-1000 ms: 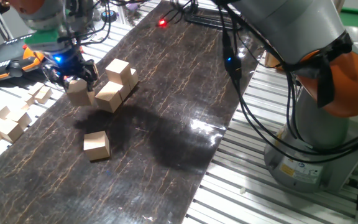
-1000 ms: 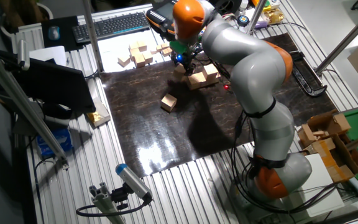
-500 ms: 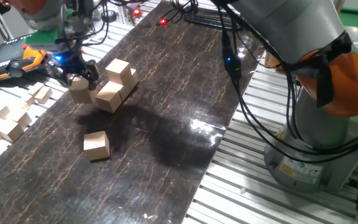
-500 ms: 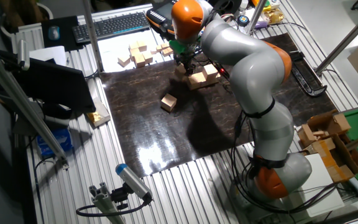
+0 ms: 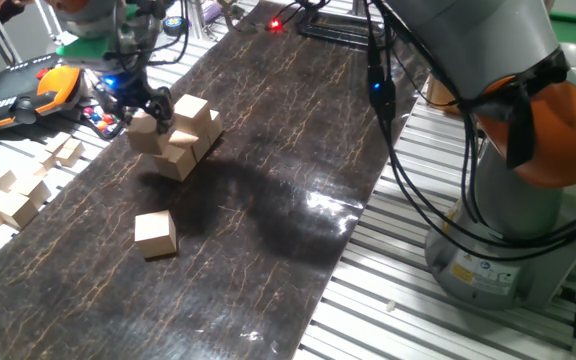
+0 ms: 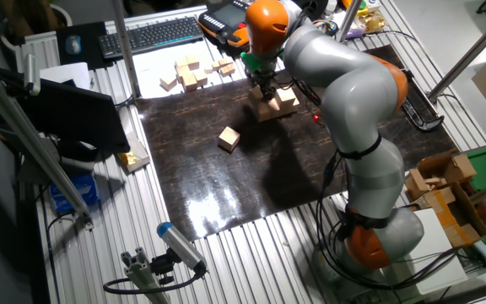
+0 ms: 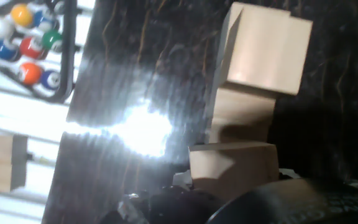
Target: Stack the blocks into a pyramid shape
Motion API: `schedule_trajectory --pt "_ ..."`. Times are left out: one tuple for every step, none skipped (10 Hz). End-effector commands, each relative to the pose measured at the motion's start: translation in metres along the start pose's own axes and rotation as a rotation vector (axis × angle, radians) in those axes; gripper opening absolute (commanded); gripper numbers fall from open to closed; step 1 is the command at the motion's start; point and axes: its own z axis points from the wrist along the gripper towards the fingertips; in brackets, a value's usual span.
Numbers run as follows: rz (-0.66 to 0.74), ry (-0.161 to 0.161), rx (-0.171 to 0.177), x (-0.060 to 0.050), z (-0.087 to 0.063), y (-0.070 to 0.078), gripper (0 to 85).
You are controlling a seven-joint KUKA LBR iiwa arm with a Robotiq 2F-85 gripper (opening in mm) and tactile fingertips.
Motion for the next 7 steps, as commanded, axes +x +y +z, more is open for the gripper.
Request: schedule_trajectory --pt "0.0 -0.01 -0.003 -0.004 0.002 -0.002 0.7" --pt "0.014 -0.015 -0.006 -0.008 0.005 -0.005 0.7" --pt "0.034 -0.016 -0.011 -0.011 0.007 -0.007 0.7" --pt "0.057 -0.015 -0.015 -0.014 0.009 -0.009 0.7" --pt "0.077 -0.017 -0.016 -0.017 0.011 -0.011 0.7" --pt "0.094 -0.022 -0.017 -0.019 0.013 -0.013 0.7" --pt "0.111 -0.029 -0.015 -0.02 0.015 -0.014 0.7"
